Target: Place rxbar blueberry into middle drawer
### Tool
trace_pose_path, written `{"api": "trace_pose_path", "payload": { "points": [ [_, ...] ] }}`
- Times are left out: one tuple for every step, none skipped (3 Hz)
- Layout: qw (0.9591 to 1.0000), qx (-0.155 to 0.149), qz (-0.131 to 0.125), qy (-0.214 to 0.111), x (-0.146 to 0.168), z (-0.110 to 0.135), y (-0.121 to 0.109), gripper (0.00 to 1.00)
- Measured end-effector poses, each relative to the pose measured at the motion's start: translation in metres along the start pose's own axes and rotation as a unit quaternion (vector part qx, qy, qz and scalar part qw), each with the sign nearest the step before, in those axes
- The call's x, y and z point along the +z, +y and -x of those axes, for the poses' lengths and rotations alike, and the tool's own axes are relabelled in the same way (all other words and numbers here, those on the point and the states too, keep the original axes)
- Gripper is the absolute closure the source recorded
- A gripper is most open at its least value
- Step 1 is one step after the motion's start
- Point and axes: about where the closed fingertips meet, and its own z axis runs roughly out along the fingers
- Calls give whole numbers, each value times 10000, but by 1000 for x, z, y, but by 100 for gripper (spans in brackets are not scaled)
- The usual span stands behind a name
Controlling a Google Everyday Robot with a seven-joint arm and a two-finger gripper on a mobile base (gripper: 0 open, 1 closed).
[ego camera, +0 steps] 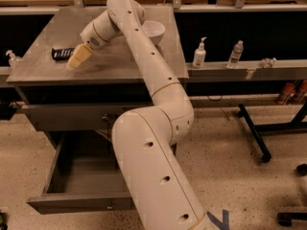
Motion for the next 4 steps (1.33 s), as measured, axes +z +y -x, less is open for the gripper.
{"api": "trace_pose_path", "payload": {
  "points": [
    [9998,100,194,-28,18,-5,9,21],
    [9995,133,270,-52,22,-4,12,52],
    [9995,133,270,-52,20,-1,12,74],
    [9995,133,270,-53,17,2,12,98]
  ]
}}
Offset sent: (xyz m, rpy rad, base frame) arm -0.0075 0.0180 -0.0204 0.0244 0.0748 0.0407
